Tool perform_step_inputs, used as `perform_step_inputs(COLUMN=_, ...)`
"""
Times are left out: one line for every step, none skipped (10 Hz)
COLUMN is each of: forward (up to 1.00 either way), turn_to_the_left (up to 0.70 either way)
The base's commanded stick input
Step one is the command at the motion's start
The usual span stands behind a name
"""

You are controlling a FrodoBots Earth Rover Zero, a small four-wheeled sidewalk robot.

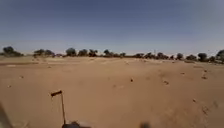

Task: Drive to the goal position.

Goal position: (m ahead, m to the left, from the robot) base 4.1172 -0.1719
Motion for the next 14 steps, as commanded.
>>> perform_step_inputs(forward=0.70, turn_to_the_left=0.00)
perform_step_inputs(forward=0.70, turn_to_the_left=0.00)
perform_step_inputs(forward=0.70, turn_to_the_left=0.00)
perform_step_inputs(forward=0.70, turn_to_the_left=0.00)
perform_step_inputs(forward=0.70, turn_to_the_left=0.00)
perform_step_inputs(forward=0.70, turn_to_the_left=0.00)
perform_step_inputs(forward=0.70, turn_to_the_left=0.00)
perform_step_inputs(forward=0.70, turn_to_the_left=0.00)
perform_step_inputs(forward=0.70, turn_to_the_left=0.00)
perform_step_inputs(forward=0.70, turn_to_the_left=0.30)
perform_step_inputs(forward=0.70, turn_to_the_left=0.34)
perform_step_inputs(forward=0.70, turn_to_the_left=0.35)
perform_step_inputs(forward=0.70, turn_to_the_left=0.35)
perform_step_inputs(forward=0.70, turn_to_the_left=0.33)
